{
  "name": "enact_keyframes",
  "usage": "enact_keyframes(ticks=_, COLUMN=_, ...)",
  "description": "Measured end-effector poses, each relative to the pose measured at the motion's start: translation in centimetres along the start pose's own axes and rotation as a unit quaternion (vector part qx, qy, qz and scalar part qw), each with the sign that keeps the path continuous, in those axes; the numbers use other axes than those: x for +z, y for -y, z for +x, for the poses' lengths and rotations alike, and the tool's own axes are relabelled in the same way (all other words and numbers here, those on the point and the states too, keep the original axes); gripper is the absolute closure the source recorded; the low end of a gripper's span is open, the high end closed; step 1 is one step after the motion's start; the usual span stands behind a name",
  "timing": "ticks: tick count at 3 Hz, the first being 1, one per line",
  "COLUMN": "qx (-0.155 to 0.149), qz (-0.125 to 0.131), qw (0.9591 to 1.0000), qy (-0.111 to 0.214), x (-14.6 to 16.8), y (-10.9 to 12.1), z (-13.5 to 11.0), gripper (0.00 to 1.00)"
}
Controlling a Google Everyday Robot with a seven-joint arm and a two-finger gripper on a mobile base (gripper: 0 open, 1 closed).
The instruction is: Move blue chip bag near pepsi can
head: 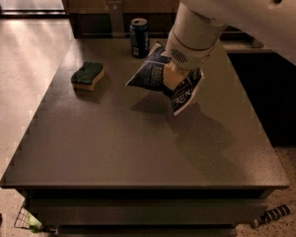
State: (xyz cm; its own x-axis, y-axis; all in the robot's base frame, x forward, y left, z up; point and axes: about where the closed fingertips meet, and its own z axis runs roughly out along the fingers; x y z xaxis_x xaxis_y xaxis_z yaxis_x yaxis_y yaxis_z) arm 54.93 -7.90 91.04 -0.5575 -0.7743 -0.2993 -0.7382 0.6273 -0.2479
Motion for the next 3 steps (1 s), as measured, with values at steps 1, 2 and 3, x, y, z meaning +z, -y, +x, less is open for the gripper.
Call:
enact_keyframes(ticks=1, qx=0.039, qz=0.019, qw=0.9954, qy=0.086, x=-1.6, y=8.0, z=0.1, gripper=1.0)
enact_keyframes(ticks=2, qx=0.07, qz=0.025, qw=0.9763, qy=0.203, x=-1.6, y=14.9, z=-0.8, gripper=1.0)
enact_keyframes(ticks=3, qx=0.102, qz=0.009, qw=0.9551, qy=0.278, x=0.6, y=20.8, z=-2.5, gripper=1.0)
